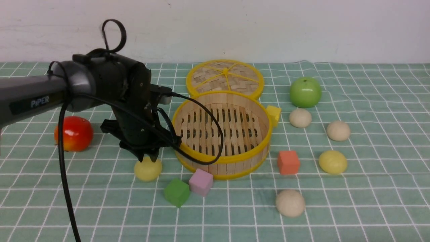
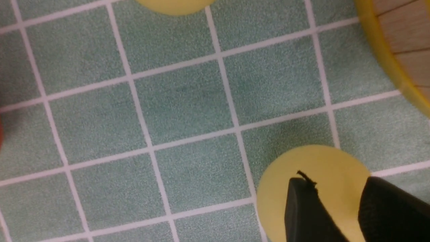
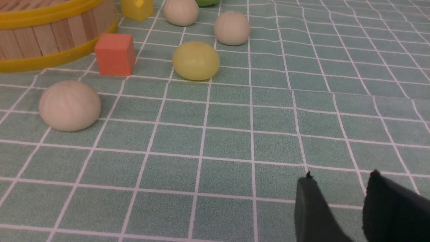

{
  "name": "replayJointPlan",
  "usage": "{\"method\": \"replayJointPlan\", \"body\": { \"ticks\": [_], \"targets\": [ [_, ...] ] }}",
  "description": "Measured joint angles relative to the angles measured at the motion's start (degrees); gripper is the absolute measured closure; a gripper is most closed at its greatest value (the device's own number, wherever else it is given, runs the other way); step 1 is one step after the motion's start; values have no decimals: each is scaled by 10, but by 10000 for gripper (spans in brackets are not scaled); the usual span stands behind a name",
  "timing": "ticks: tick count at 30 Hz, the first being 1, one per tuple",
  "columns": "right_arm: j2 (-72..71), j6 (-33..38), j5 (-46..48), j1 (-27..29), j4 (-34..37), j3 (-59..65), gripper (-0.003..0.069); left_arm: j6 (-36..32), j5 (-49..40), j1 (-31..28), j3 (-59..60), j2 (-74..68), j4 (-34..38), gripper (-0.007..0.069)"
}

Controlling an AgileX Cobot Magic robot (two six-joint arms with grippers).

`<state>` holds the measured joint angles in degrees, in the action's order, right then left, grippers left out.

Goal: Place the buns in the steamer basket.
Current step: Use the left arm to grab a steamed stuffed bun, then use the left arm to put the steamed stuffed bun into the steamer

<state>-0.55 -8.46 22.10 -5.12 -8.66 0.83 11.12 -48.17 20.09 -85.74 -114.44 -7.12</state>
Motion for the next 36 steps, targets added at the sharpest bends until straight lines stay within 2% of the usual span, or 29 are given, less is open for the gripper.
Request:
{"method": "replayJointPlan", "body": {
  "ticks": [9,11,17,24,28,33,36],
  "targets": [
    [0,0,0,0,0,0,419,0,-2,0,-1,-11,-3,401],
    [0,0,0,0,0,0,419,0,-8,0,-1,-11,3,441],
    [0,0,0,0,0,0,419,-1,-27,0,-8,-10,11,631],
    [0,0,0,0,0,0,419,-1,-74,0,-49,3,20,638],
    [0,0,0,0,0,0,419,-5,-118,0,-123,31,45,638],
    [0,0,0,0,0,0,419,-38,-137,0,-204,38,104,638],
    [0,0,0,0,0,0,419,-77,-104,0,-220,29,174,638]
  ]
}}
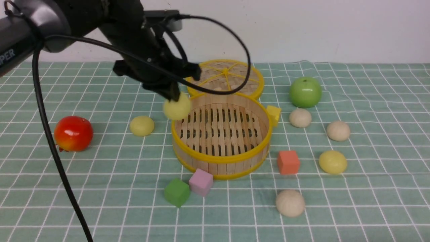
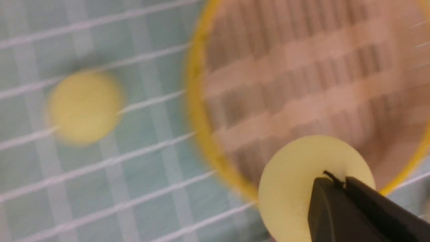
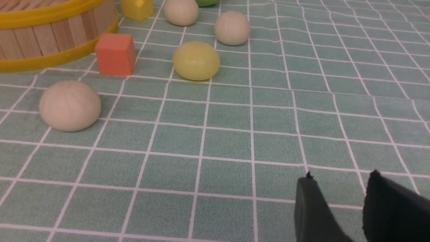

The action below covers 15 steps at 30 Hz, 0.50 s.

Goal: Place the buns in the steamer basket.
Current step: Use the left arm to put the steamed stuffed bun into the steamer

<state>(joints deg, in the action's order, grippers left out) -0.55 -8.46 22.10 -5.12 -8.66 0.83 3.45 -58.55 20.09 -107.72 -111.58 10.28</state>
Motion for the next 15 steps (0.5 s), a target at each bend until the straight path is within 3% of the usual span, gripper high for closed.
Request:
{"method": "replayJointPlan", "body": {
  "ticks": [5,15],
  "targets": [
    [0,0,0,0,0,0,419,-23,39,2,-2,-51,52,636],
    [0,0,0,0,0,0,419,-24,48,2,-2,-128,54,622]
  ]
}}
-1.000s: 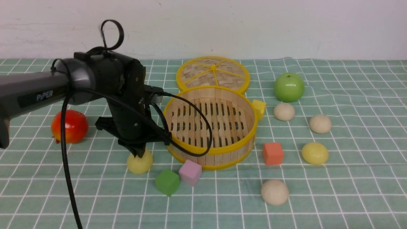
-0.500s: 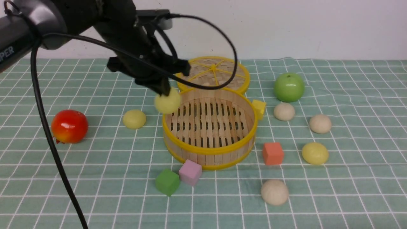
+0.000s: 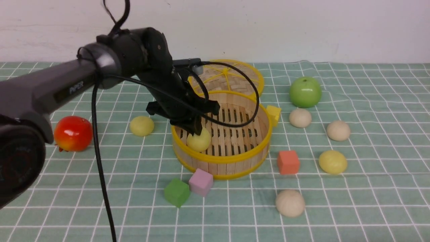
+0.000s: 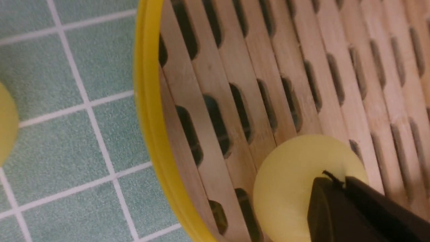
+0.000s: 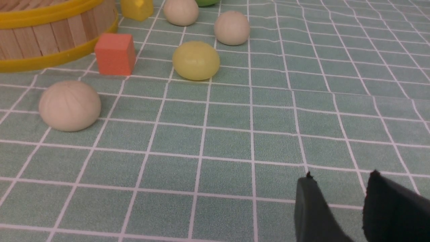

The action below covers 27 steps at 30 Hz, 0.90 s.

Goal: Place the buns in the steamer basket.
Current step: Use the left arm to put the steamed stuffed bun into the steamer, then use the left arm to grab a steamed stuffed bun

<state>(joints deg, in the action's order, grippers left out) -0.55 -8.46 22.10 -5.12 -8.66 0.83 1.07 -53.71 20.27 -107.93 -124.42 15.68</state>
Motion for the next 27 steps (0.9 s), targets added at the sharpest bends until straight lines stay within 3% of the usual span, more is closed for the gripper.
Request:
{"method": "replayJointPlan", "body": {
  "ticks": [5,16,22,27],
  "targets": [
    [0,0,0,0,0,0,419,0,0,0,0,0,1,573],
    [0,0,0,0,0,0,419,4,-12,-12,-4,55,-33,299],
    [0,0,0,0,0,0,419,55,7,-65,-11,76,-113,288],
    [0,0,0,0,0,0,419,70,39,-84,-11,43,-138,319]
  ]
}}
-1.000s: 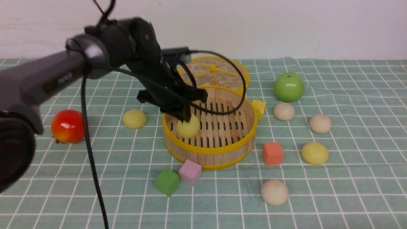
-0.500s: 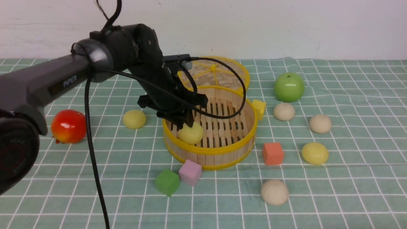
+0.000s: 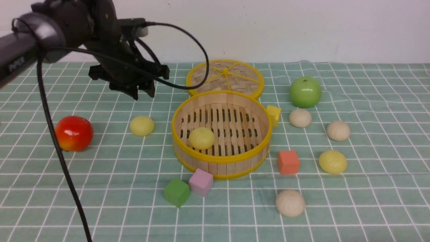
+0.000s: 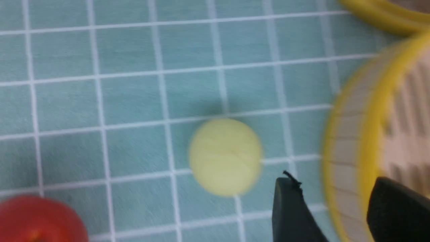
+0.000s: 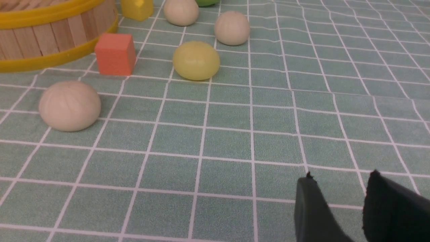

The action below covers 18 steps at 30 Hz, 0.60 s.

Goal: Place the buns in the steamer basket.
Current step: Use the left arm to grab a steamed stuffed bun

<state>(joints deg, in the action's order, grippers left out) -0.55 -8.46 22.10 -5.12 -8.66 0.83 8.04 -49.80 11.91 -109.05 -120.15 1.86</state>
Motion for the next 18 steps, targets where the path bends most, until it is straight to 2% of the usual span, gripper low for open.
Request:
{"method": "replayJointPlan", "body": {
  "ticks": [7,13,18],
  "targets": [
    [0,0,0,0,0,0,419,0,44,0,0,-38,-44,371],
    [0,0,0,0,0,0,419,4,66,0,0,-46,-67,381],
    [0,0,0,0,0,0,419,43,46,0,0,-63,-77,381]
  ]
}}
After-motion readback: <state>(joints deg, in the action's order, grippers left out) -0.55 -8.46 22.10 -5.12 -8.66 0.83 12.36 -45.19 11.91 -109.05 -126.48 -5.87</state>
